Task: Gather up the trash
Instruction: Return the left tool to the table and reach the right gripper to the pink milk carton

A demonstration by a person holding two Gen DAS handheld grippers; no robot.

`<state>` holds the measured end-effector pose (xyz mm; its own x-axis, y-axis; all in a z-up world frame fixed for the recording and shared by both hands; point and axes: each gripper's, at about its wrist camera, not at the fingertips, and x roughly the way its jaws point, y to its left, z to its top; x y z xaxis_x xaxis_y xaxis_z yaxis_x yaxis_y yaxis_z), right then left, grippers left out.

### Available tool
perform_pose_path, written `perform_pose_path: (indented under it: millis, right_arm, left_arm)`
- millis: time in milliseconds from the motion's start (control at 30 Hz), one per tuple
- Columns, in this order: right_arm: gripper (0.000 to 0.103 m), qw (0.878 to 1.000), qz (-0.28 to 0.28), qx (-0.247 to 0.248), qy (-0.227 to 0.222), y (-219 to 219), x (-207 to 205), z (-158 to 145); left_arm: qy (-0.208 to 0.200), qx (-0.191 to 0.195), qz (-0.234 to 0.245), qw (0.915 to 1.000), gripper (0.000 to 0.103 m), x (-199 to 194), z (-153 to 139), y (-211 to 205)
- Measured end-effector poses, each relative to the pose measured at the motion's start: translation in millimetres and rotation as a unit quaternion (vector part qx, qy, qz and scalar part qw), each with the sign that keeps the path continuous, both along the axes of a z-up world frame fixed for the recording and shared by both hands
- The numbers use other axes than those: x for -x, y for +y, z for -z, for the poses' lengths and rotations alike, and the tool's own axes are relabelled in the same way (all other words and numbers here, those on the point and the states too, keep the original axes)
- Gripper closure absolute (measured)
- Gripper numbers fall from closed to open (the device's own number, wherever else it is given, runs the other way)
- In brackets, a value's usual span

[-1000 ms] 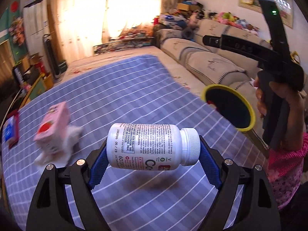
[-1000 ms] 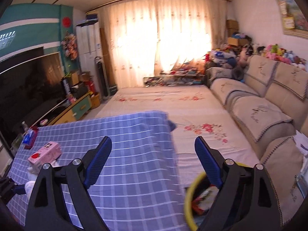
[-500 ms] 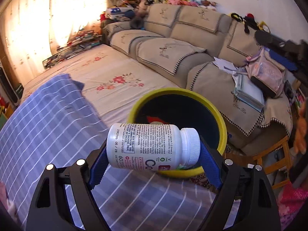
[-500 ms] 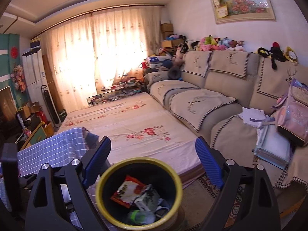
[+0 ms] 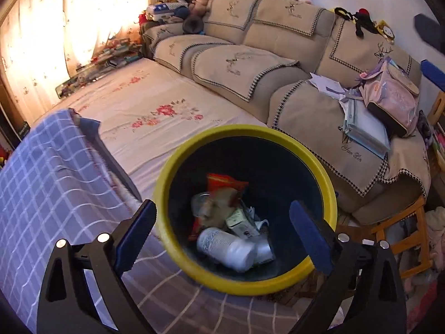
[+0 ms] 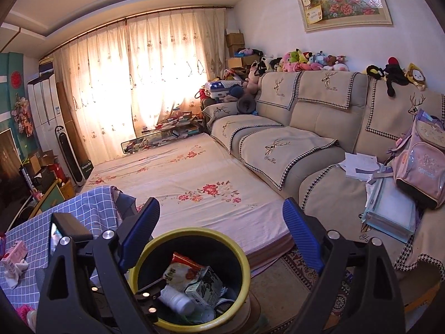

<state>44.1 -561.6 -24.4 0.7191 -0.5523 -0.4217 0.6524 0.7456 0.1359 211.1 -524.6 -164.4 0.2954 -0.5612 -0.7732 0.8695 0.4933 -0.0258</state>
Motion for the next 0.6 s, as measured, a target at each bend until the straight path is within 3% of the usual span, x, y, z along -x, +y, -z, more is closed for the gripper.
perform_pose_path:
  millis: [200, 333, 467, 600]
  right_arm:
    - [0.018, 0.999, -0.033, 0.005, 0.005, 23.6, -23.3, -2.2]
    - [0.017, 0.998, -0.068, 0.006, 0.012, 47.4, -49.7, -2.6]
    - [0.017, 0.993, -0.115, 0.001, 0.026, 78.6, -84.8, 1.1]
    - [0.017, 0.986, -0.161, 0.000, 0.043, 114.1, -120.1, 4.5]
  left_arm:
    - [-0.021, 0.076, -0.046, 0.9959, 0.006, -0.9, -50.0, 91.3]
    - [-0.046, 0.116, -0.112, 0.9859, 0.006, -8.7, -77.0, 175.5]
    - [-0.064, 0.139, -0.197, 0.9684, 0.005, -22.6, -88.1, 271.5]
    - [-0.095, 0.131, -0.276, 0.9473, 0.005, -38.6, -85.7, 349.4]
